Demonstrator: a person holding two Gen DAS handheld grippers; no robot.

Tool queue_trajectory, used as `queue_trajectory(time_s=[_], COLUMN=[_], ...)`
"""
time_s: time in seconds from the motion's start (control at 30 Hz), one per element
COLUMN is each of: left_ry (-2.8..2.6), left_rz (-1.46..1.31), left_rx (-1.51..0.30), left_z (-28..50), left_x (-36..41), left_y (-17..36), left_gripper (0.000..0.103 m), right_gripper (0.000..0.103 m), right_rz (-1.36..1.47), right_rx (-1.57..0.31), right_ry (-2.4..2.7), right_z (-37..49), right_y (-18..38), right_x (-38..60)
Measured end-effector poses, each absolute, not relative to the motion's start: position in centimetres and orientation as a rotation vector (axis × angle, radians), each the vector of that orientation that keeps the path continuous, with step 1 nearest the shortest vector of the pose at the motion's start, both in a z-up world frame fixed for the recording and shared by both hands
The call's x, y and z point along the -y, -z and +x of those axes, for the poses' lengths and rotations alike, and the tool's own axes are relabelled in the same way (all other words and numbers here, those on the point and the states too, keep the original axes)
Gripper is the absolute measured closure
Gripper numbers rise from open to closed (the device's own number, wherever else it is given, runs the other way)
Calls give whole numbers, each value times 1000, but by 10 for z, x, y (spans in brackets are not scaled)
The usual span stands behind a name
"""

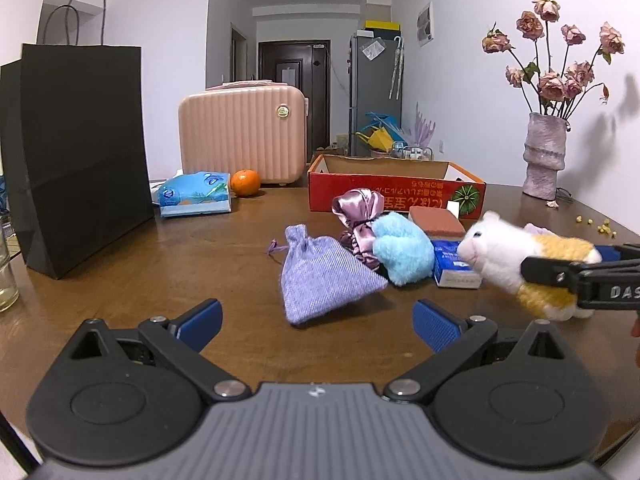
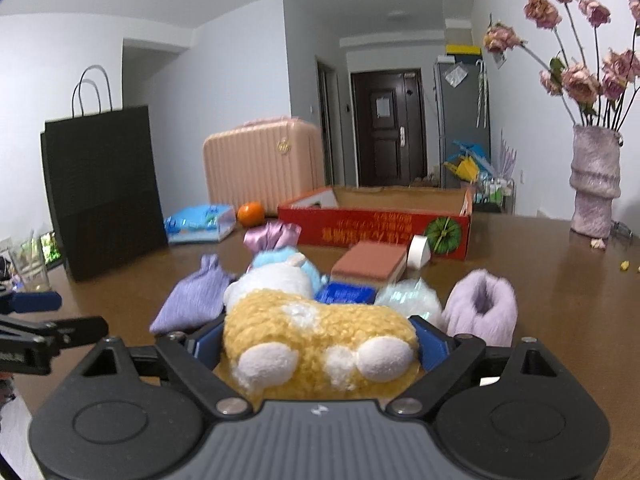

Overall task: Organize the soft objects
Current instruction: 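Grasp the yellow-and-white plush toy with the right tool while the left tool approaches the lavender pouch, then grasp the lavender burlap pouch with the left tool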

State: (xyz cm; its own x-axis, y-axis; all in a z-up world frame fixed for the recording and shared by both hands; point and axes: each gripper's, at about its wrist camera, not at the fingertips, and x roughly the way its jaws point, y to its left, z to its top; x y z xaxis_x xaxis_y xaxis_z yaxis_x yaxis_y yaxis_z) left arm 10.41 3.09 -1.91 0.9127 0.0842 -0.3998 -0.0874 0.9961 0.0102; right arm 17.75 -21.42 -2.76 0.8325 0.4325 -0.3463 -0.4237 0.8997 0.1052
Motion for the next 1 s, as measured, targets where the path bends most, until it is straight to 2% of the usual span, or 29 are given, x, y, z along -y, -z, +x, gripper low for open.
queue_trajectory(time_s=[0.63, 1.0], left_ry=[-121, -161], left_rz=[29, -23], left_rx=[-506, -595], left_z=[219, 268], left_x=[-19, -36], left_y=[4, 34], left_gripper=[0, 0], right_gripper=[11, 11], right_rz=[58, 83], right_rx=[-271, -246], right_ry=[-368, -345], right_z=[249, 267], right_y=[-7, 6], right_x=[240, 233])
